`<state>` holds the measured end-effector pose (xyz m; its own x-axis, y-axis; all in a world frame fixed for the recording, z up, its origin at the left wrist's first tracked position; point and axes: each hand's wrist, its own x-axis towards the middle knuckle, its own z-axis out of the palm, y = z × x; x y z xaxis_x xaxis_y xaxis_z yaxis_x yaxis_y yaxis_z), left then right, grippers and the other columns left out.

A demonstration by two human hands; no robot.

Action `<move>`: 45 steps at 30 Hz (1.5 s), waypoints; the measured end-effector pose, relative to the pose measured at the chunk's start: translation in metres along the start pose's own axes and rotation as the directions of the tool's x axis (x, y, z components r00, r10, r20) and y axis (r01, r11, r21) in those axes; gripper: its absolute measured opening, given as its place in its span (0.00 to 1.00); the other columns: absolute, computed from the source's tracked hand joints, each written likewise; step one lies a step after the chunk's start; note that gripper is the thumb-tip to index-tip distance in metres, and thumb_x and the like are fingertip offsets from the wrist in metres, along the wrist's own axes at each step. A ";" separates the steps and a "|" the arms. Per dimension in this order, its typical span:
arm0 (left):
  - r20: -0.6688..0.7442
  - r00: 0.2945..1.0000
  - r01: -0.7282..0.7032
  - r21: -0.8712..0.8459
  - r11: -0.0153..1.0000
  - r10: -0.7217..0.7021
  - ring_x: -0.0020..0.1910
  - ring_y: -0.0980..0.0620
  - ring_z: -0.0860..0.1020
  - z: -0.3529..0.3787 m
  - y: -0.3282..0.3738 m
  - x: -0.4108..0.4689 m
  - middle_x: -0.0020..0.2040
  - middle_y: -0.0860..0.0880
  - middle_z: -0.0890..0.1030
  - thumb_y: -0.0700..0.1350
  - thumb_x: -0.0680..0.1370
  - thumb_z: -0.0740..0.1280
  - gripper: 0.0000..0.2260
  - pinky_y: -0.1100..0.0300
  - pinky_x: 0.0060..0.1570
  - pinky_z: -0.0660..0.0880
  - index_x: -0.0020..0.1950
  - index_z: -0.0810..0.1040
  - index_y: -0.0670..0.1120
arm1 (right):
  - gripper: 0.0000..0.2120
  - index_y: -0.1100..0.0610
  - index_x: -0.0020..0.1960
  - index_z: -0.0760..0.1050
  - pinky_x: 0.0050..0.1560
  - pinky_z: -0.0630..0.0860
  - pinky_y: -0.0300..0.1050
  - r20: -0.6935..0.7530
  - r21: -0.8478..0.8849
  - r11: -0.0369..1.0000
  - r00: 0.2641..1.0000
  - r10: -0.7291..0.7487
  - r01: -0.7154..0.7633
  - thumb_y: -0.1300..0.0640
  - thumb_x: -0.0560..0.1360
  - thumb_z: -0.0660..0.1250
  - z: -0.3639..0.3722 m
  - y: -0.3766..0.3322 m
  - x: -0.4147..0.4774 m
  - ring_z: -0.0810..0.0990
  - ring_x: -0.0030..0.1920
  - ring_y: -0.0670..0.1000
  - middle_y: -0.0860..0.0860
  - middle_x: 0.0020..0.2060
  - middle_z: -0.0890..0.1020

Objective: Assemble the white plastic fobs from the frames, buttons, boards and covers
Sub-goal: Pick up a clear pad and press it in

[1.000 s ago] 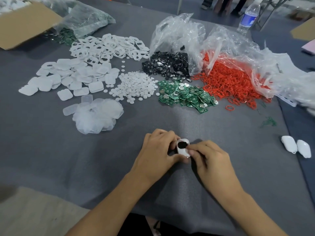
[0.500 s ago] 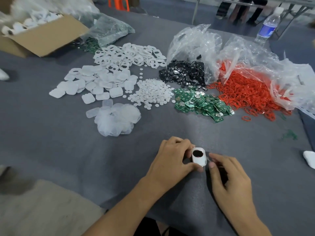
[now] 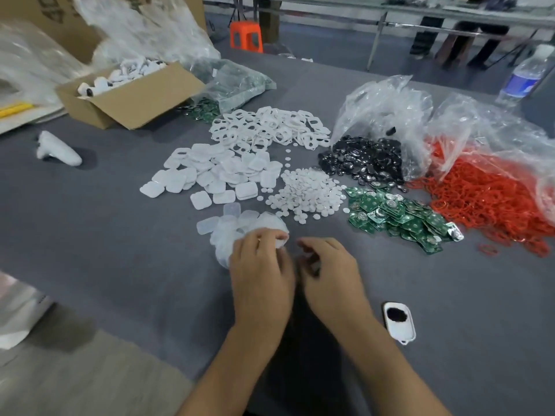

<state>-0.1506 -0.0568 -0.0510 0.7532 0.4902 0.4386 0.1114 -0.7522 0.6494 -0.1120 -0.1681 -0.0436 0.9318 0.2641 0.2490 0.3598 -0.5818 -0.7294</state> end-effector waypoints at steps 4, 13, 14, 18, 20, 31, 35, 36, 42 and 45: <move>0.053 0.986 0.143 0.235 0.961 -0.160 0.69 0.44 0.68 0.005 -0.022 0.021 0.70 0.47 0.73 0.47 0.82 0.67 0.16 0.49 0.65 0.61 0.71 0.77 0.49 | 0.16 0.53 0.67 0.76 0.54 0.70 0.31 0.066 0.020 0.997 0.995 0.070 -0.072 0.53 0.80 0.67 0.044 -0.007 0.036 0.74 0.50 0.42 0.47 0.57 0.75; -0.025 0.997 0.073 0.115 0.991 -0.070 0.65 0.46 0.72 0.017 -0.041 0.021 0.62 0.51 0.79 0.48 0.80 0.71 0.12 0.48 0.60 0.66 0.63 0.81 0.51 | 0.04 0.45 0.51 0.82 0.45 0.73 0.26 -0.187 0.246 0.967 0.976 0.116 -0.068 0.54 0.79 0.70 0.057 0.004 0.034 0.79 0.48 0.38 0.38 0.48 0.78; -0.042 0.997 0.064 0.090 0.994 -0.061 0.65 0.46 0.72 0.016 -0.040 0.021 0.62 0.51 0.79 0.48 0.80 0.71 0.12 0.49 0.61 0.66 0.64 0.81 0.50 | 0.05 0.44 0.48 0.81 0.43 0.72 0.26 -0.211 0.265 0.962 0.969 0.125 -0.066 0.54 0.79 0.70 0.056 0.002 0.034 0.79 0.47 0.39 0.39 0.47 0.78; -0.104 0.995 -0.013 -0.233 0.972 -0.012 0.63 0.58 0.75 0.007 -0.031 0.015 0.62 0.58 0.80 0.50 0.82 0.69 0.13 0.65 0.63 0.68 0.66 0.79 0.49 | 0.05 0.44 0.46 0.81 0.41 0.72 0.29 -0.235 0.394 0.916 0.956 0.177 -0.072 0.51 0.79 0.68 0.040 -0.002 0.023 0.80 0.44 0.43 0.42 0.45 0.81; -0.010 0.993 0.101 -0.464 0.880 -0.119 0.63 0.59 0.78 0.004 -0.023 0.010 0.61 0.60 0.80 0.53 0.81 0.69 0.15 0.70 0.58 0.73 0.67 0.78 0.50 | 0.05 0.42 0.46 0.81 0.42 0.73 0.28 -0.194 0.404 0.911 0.965 0.179 -0.087 0.50 0.78 0.68 0.031 0.000 0.015 0.81 0.44 0.42 0.42 0.44 0.82; 0.086 0.995 0.073 -0.281 0.957 -0.051 0.55 0.52 0.79 0.009 -0.015 0.025 0.52 0.52 0.83 0.43 0.81 0.70 0.09 0.50 0.60 0.76 0.61 0.81 0.48 | 0.06 0.48 0.50 0.84 0.44 0.75 0.29 -0.093 0.397 0.883 0.946 0.310 -0.250 0.50 0.78 0.69 0.025 0.004 0.019 0.81 0.45 0.38 0.41 0.43 0.84; 0.066 0.998 -0.001 -0.251 0.968 0.018 0.54 0.53 0.80 0.005 -0.006 0.034 0.50 0.54 0.83 0.43 0.80 0.71 0.10 0.54 0.60 0.75 0.61 0.81 0.46 | 0.05 0.48 0.45 0.82 0.41 0.74 0.28 -0.191 0.487 0.847 0.921 0.339 -0.211 0.53 0.78 0.69 0.014 0.001 0.020 0.82 0.41 0.39 0.39 0.38 0.84; 0.103 0.995 0.020 -0.305 0.952 0.012 0.53 0.56 0.80 0.003 0.000 0.034 0.52 0.55 0.83 0.45 0.80 0.72 0.11 0.60 0.59 0.75 0.62 0.81 0.47 | 0.04 0.50 0.47 0.82 0.43 0.77 0.33 -0.183 0.525 0.824 0.918 0.351 -0.211 0.54 0.79 0.69 0.009 0.000 0.021 0.82 0.41 0.41 0.42 0.38 0.85; 0.421 0.907 0.309 -0.640 0.704 -0.016 0.49 0.55 0.86 -0.005 0.038 0.024 0.48 0.52 0.88 0.43 0.79 0.74 0.07 0.59 0.52 0.82 0.56 0.83 0.47 | 0.04 0.55 0.50 0.83 0.42 0.80 0.38 -0.076 0.719 0.668 0.934 0.349 -0.192 0.61 0.79 0.69 -0.040 -0.005 -0.010 0.85 0.40 0.49 0.53 0.39 0.87; 0.527 0.850 0.438 -0.696 0.570 -0.010 0.48 0.54 0.86 -0.006 0.051 0.006 0.46 0.49 0.88 0.41 0.80 0.73 0.05 0.63 0.48 0.80 0.55 0.84 0.46 | 0.04 0.57 0.49 0.83 0.41 0.79 0.38 -0.065 0.717 0.663 0.927 0.370 -0.214 0.60 0.79 0.69 -0.066 -0.001 -0.033 0.84 0.39 0.48 0.53 0.40 0.87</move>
<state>-0.1447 -0.0896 -0.0112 0.9805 0.1925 0.0388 -0.0575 0.0925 0.9941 -0.1403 -0.2267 -0.0092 0.9998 -0.0204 0.0024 0.0046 0.1092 -0.9940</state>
